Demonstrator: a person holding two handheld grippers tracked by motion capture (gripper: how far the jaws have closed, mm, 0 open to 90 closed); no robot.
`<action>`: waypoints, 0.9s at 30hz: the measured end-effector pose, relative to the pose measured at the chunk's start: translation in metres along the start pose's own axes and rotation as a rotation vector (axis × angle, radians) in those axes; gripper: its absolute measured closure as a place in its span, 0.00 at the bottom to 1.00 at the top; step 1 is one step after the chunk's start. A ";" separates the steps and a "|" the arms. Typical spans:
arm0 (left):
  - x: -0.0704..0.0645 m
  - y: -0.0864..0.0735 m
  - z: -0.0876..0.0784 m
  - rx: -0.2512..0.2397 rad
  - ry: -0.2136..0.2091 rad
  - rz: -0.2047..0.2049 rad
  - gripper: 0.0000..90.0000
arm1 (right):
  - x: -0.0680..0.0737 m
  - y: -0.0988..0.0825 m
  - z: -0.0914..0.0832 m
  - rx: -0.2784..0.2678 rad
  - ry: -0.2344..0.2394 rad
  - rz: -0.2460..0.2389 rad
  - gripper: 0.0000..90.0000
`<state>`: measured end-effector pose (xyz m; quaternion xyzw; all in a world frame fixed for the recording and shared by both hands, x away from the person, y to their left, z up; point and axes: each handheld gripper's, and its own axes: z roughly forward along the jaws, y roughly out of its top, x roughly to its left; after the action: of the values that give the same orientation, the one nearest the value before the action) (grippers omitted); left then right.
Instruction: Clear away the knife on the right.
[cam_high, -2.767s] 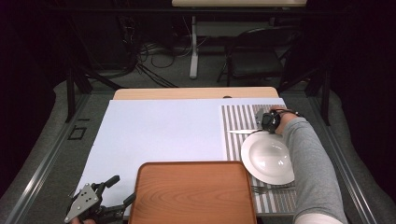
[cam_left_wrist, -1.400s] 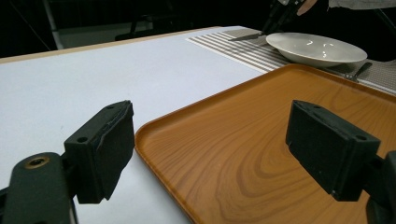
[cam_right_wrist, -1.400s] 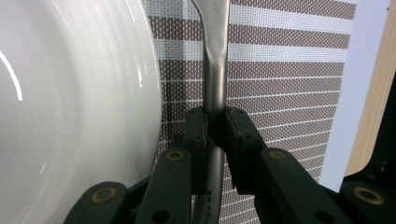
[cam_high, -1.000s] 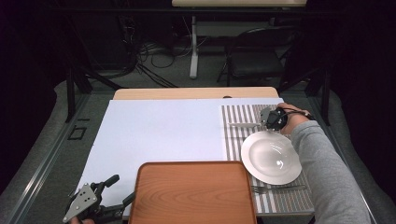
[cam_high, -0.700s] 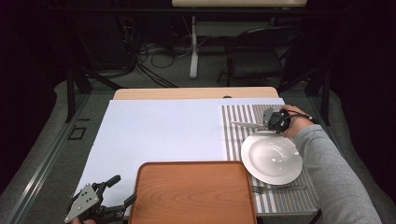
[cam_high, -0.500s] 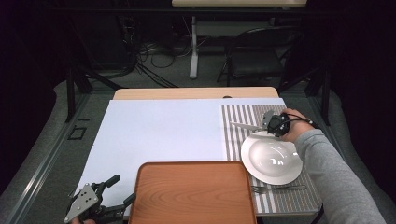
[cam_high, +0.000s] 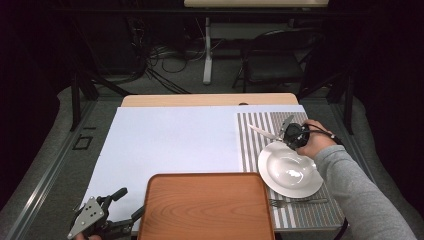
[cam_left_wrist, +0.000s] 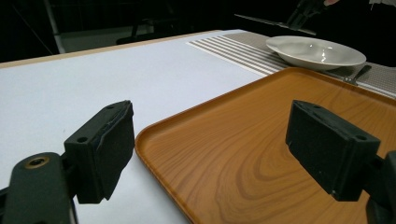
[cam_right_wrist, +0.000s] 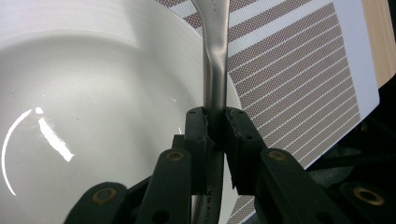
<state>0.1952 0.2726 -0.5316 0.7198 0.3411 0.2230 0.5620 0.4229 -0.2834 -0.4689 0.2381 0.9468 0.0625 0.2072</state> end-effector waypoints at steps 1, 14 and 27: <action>0.000 0.000 0.000 0.000 0.000 0.000 0.18 | 0.000 0.000 0.000 0.002 0.006 0.033 0.88; 0.000 0.000 -0.001 -0.006 0.004 -0.007 0.18 | -0.003 -0.006 -0.012 -0.082 0.088 0.452 0.88; 0.000 0.000 -0.003 -0.008 0.005 -0.004 0.18 | -0.013 -0.036 -0.013 -0.150 0.299 0.821 0.89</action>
<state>0.1928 0.2745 -0.5306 0.7164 0.3432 0.2249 0.5643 0.4128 -0.3215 -0.4601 0.5671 0.7861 0.2419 0.0425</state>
